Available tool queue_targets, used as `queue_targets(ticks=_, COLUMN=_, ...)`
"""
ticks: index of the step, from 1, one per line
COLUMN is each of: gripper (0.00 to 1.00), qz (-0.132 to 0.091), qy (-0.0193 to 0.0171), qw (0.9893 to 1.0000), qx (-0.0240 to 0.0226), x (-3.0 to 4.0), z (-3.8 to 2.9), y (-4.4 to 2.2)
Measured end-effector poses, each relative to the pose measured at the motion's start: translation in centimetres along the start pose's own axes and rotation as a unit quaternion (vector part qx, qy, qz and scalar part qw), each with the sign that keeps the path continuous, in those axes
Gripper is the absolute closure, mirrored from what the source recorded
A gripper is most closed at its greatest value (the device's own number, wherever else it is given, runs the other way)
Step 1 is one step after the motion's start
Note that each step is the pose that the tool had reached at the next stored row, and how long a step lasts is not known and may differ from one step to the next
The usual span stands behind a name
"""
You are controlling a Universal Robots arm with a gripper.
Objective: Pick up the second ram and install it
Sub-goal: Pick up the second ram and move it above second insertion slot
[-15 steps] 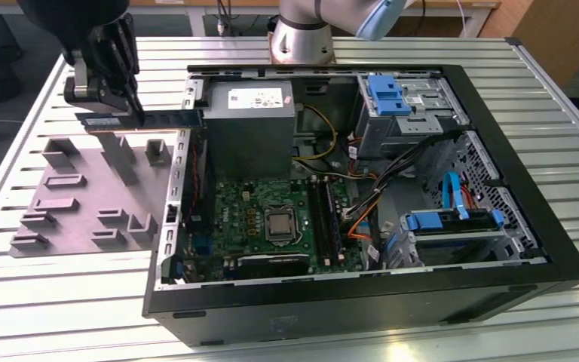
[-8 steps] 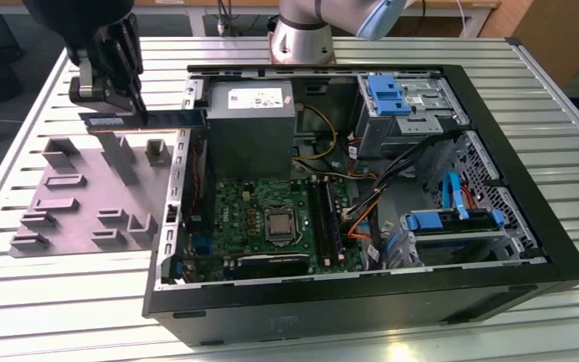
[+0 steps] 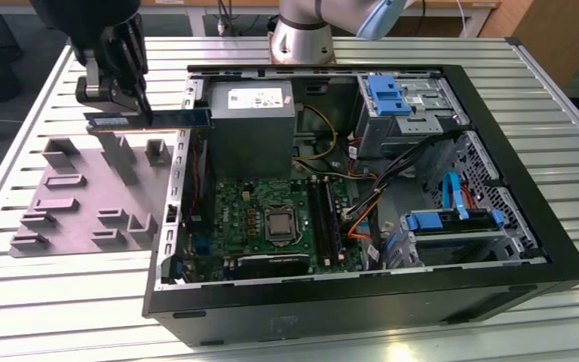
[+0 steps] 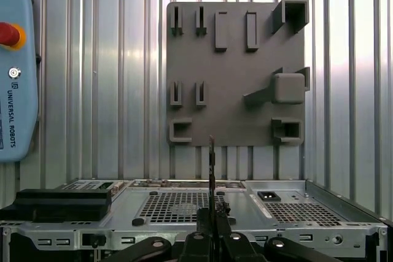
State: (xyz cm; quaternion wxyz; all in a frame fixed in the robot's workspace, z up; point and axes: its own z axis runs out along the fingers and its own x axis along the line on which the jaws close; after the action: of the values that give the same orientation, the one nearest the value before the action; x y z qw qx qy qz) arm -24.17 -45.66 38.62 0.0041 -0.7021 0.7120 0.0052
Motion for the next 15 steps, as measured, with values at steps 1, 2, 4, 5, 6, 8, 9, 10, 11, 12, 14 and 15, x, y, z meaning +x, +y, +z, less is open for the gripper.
queue_targets(ticks=1, gripper=0.86, qz=0.0, qy=0.0, qw=1.0, qx=0.0, x=0.0, z=0.0, y=-0.07)
queue_targets(ticks=2, gripper=0.86, qz=0.0, qy=0.0, qw=1.0, qx=0.0, x=0.0, z=0.0, y=-0.15)
queue_targets(ticks=4, gripper=0.86, qz=0.0, qy=0.0, qw=1.0, qx=0.0, x=0.0, z=0.0, y=-0.3)
queue_targets(ticks=5, gripper=0.86, qz=0.0, qy=0.0, qw=1.0, qx=0.0, x=-0.01, z=0.0, y=-0.38)
queue_targets(ticks=6, gripper=0.86, qz=0.0, qy=0.0, qw=1.0, qx=0.0, x=-0.01, z=0.0, y=-0.47)
queue_targets(ticks=8, gripper=0.86, qz=0.0, qy=0.0, qw=1.0, qx=0.0, x=-0.01, z=0.0, y=-0.63)
queue_targets(ticks=9, gripper=0.86, qz=0.0, qy=0.0, qw=1.0, qx=0.0, x=-0.01, z=0.0, y=-0.72)
queue_targets(ticks=10, gripper=0.86, qz=0.0, qy=0.0, qw=1.0, qx=0.0, x=-0.01, z=0.0, y=-0.82)
queue_targets(ticks=11, gripper=0.86, qz=0.0, qy=0.0, qw=1.0, qx=0.0, x=-0.01, z=0.0, y=-0.92)
queue_targets(ticks=12, gripper=0.86, qz=0.0, qy=0.0, qw=1.0, qx=0.0, x=-0.01, z=0.0, y=-1.02)
queue_targets(ticks=14, gripper=0.86, qz=0.0, qy=0.0, qw=1.0, qx=0.0, x=-0.02, z=0.0, y=-1.22)
queue_targets(ticks=15, gripper=0.86, qz=0.0, qy=0.0, qw=1.0, qx=0.0, x=-0.02, z=0.0, y=-1.31)
